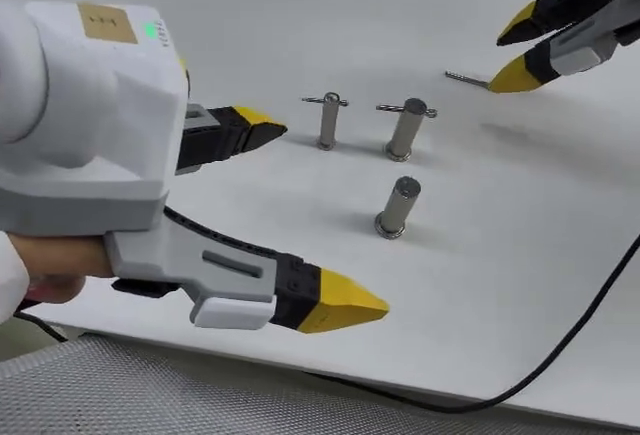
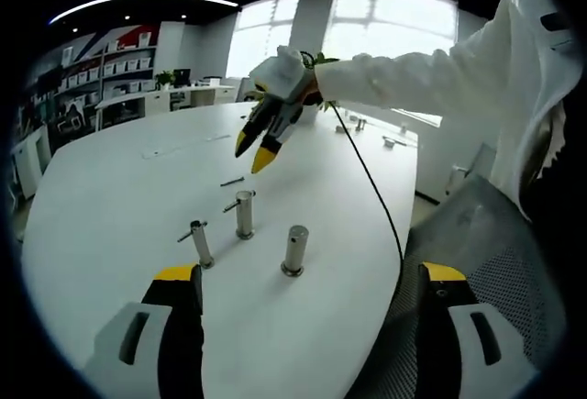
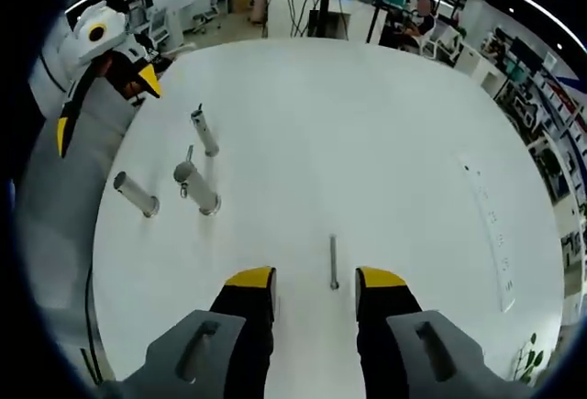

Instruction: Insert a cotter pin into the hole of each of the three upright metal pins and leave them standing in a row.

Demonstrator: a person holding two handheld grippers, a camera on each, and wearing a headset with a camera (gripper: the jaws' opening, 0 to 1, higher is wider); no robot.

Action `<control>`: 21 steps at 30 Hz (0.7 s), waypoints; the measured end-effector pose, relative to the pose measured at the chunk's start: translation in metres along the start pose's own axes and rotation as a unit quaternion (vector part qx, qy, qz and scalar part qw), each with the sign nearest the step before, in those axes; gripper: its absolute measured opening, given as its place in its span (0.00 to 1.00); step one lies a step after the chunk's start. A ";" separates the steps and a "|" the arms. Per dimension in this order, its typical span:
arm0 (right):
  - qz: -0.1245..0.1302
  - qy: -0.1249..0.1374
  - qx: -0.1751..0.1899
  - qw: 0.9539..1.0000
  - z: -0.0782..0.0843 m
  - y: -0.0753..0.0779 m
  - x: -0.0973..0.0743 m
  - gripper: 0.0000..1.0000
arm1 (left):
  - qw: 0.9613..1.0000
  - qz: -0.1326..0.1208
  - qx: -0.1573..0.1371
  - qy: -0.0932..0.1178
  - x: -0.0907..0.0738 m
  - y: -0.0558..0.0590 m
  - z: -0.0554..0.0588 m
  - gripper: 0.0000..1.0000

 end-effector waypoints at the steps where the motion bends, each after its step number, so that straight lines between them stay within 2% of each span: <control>1: 0.001 -0.008 0.000 1.000 0.003 0.003 0.003 0.26 | 1.000 0.000 0.000 -0.001 0.001 -0.002 0.002 0.97; 3: 0.000 -0.021 0.003 1.000 0.008 0.008 0.008 0.23 | 1.000 0.000 0.001 -0.002 0.000 -0.001 0.002 0.96; 5: -0.003 -0.019 0.011 1.000 0.010 0.011 0.013 0.21 | 1.000 0.001 -0.001 -0.002 0.000 -0.001 0.003 0.96; 9: -0.007 -0.028 0.018 0.999 0.010 0.008 0.018 0.16 | 1.000 0.001 -0.004 -0.006 -0.001 -0.005 0.008 0.96; 11: -0.002 -0.032 0.023 0.999 0.012 0.007 0.021 0.16 | 1.000 0.001 -0.006 -0.006 -0.001 -0.003 0.007 0.95; 14: 0.006 -0.029 0.026 0.999 0.014 0.010 0.023 0.15 | 1.000 -0.002 -0.014 -0.002 -0.002 -0.004 0.005 0.93; 15: -0.001 -0.016 0.033 0.999 0.010 0.008 0.023 0.13 | 1.000 -0.004 -0.015 0.000 -0.002 -0.006 0.005 0.93; 16: 0.004 -0.008 0.040 0.999 0.010 0.010 0.023 0.11 | 1.000 -0.005 -0.015 0.004 -0.002 -0.007 0.004 0.92; 21: -0.012 -0.008 0.049 0.999 0.009 0.003 0.025 0.04 | 1.000 -0.005 -0.016 0.002 -0.001 -0.008 0.003 0.92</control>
Point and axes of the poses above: the centre of the closed fingertips' face, and the gripper's own axes: x roughly forward along the fingers, y roughly to its right, z roughly out of its underside, the point moved 1 cm from there along -x, roughly backward along the fingers, and after that the axes turned 15 degrees about -z, right-handed, at the moved point
